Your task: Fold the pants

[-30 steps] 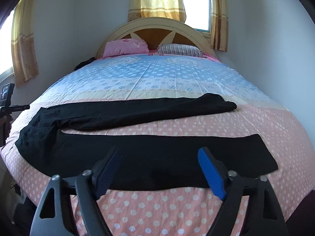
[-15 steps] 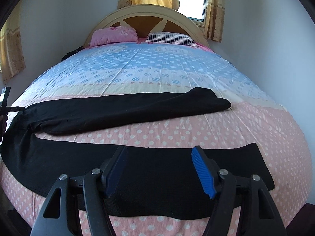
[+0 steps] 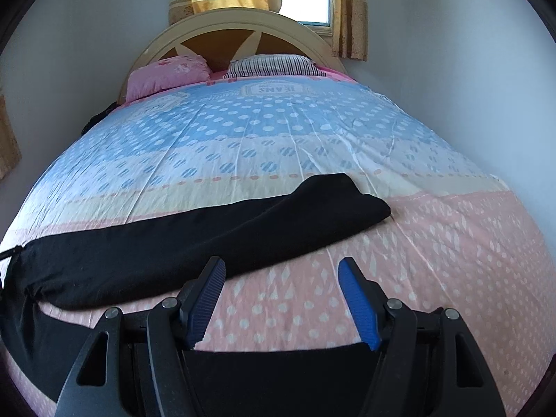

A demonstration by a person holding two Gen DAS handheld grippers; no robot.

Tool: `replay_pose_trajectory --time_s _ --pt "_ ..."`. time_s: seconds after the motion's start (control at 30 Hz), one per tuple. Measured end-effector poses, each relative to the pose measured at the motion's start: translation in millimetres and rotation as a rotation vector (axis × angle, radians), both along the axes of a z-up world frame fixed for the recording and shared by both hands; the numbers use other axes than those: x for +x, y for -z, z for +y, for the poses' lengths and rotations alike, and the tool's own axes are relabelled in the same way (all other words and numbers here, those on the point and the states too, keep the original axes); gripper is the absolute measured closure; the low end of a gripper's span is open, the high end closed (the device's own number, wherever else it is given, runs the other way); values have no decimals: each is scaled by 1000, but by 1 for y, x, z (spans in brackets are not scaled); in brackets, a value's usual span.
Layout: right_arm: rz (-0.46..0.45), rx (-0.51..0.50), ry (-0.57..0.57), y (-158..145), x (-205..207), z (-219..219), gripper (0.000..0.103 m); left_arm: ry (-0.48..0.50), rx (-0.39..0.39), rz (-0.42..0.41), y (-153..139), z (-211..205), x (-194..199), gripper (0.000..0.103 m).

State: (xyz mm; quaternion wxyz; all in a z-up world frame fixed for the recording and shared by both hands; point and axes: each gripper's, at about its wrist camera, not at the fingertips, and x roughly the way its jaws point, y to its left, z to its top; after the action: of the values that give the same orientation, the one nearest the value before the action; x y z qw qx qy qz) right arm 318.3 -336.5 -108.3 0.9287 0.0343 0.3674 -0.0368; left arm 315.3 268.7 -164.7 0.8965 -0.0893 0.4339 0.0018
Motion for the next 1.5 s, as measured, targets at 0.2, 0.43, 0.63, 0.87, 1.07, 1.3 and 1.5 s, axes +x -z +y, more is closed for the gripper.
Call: replay_pose_trajectory --time_s 0.2,0.43,0.63,0.87,1.07,1.3,1.5 --pt "64 48 74 10 56 -50 41 2 -51 -10 2 8 0 71" --pt "152 50 109 32 129 -89 41 8 -43 -7 3 6 0 67" --pt "182 79 119 44 178 -113 41 5 -66 -16 4 6 0 67" --pt "227 145 135 68 217 -135 41 4 -80 -21 5 9 -1 68" --pt "258 143 35 81 229 -115 52 7 -71 -20 5 8 0 69" --pt "238 111 27 72 215 -113 93 18 -37 -11 4 6 4 68" --pt "136 136 37 39 177 -123 94 42 25 -56 -9 -6 1 90"
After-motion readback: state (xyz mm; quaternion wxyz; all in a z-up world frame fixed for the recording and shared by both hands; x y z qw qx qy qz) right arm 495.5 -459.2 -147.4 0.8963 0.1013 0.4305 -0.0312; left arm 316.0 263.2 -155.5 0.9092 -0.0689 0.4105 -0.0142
